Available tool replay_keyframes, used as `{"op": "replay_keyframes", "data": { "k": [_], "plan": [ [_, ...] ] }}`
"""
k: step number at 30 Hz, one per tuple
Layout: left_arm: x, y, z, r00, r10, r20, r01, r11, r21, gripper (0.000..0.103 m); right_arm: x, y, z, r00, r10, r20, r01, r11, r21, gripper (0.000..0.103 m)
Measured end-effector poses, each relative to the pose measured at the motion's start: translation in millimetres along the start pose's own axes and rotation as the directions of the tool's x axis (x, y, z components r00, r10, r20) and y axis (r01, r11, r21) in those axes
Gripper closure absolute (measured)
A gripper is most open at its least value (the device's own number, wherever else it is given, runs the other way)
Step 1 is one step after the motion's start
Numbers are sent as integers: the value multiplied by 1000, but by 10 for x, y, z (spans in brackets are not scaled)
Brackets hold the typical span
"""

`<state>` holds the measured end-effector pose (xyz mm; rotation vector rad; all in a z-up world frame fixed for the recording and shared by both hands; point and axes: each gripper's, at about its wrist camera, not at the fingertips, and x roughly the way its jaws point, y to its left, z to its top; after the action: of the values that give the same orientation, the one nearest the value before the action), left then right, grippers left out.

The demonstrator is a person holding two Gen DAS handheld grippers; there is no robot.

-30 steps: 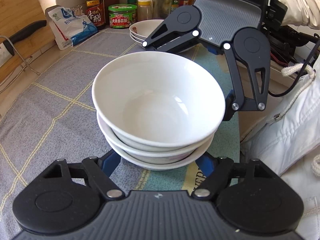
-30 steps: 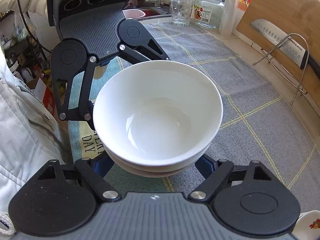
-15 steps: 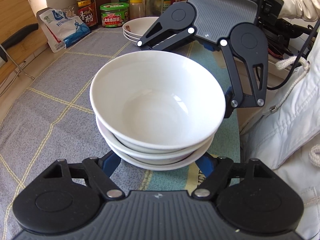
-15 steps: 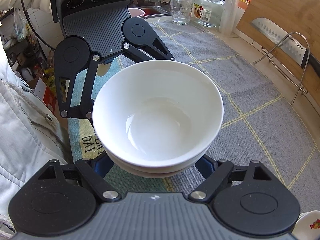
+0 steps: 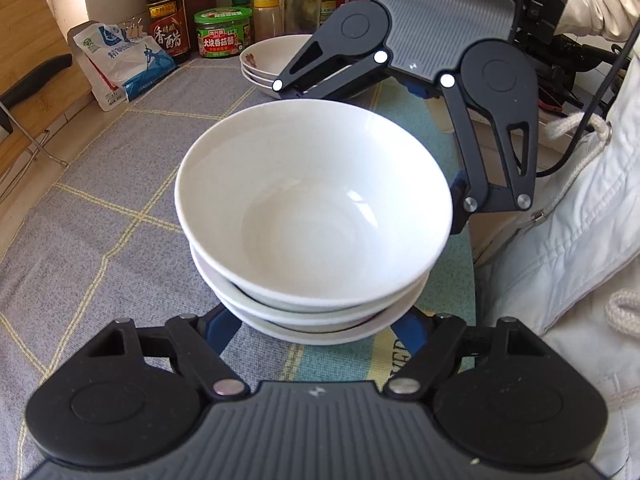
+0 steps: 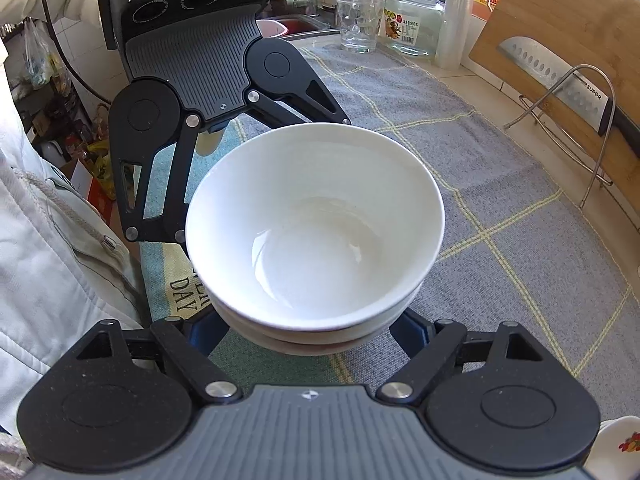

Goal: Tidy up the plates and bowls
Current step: 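Carry the bowl stack with both tools over the flower-rimmed plate stack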

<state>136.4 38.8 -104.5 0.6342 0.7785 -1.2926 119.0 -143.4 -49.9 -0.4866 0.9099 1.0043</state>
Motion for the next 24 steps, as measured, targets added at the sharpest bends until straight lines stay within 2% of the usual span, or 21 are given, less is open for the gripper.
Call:
{"op": "replay_keyframes", "data": {
  "k": [14,24],
  "plan": [
    [-38,5,294,1000,27,4,-27,1000,-4,23,-348,-111,-64,1000,-6,23,6,1000,-24,13],
    [128,-73,715,998,50,22,-51,999,13,23,-701,-346,-320,999,-33,34,35,999,-42,13]
  ]
}}
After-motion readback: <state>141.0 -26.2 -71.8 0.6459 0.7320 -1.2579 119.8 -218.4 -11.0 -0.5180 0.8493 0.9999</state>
